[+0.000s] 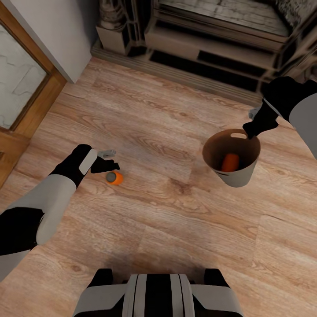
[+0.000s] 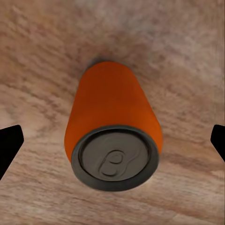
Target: Put the three can of soda from the living room inside the tash can in the kitchen.
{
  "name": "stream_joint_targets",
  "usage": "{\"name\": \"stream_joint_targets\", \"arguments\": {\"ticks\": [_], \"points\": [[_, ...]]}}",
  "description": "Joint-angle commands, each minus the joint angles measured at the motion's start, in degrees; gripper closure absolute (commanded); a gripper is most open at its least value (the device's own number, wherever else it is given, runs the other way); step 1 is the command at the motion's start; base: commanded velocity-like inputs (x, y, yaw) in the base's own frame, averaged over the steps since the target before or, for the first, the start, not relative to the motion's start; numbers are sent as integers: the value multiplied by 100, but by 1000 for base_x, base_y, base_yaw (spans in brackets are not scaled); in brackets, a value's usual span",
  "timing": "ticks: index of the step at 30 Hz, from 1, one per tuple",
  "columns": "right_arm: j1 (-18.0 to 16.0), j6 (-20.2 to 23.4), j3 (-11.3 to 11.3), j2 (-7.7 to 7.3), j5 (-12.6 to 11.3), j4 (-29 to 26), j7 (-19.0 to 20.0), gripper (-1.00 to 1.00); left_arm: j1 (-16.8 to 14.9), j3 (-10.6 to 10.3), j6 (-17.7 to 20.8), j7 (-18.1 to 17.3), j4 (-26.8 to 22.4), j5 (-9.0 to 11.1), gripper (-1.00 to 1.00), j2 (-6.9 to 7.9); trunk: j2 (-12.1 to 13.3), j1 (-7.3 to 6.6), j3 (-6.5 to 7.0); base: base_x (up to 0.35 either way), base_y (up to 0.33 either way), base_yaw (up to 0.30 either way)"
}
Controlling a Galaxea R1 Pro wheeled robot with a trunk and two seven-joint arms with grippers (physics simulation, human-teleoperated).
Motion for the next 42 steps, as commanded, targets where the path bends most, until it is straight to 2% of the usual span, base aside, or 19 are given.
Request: {"name": "stream_joint_targets", "arguments": {"ticks": [1,5,10,42], "points": [[-3,5,92,-1,37,5,12,100,0,0,0,0,0,0,-100,-3,-42,21,-20,0,-3,0],[0,5,73,-23,37,3,12,100,0,0,0,0,0,0,-100,-8,-202,109,-113,0,-1,0],[-3,5,74,-42,37,2,12,100,3,1,0,0,0,0,-100,-10,-202,109,-146,0,0,0],[4,5,85,-55,37,5,12,100,7,-26,9,-29,-4,3,-100,-8,-202,109,-154,-37,0,0]]}}
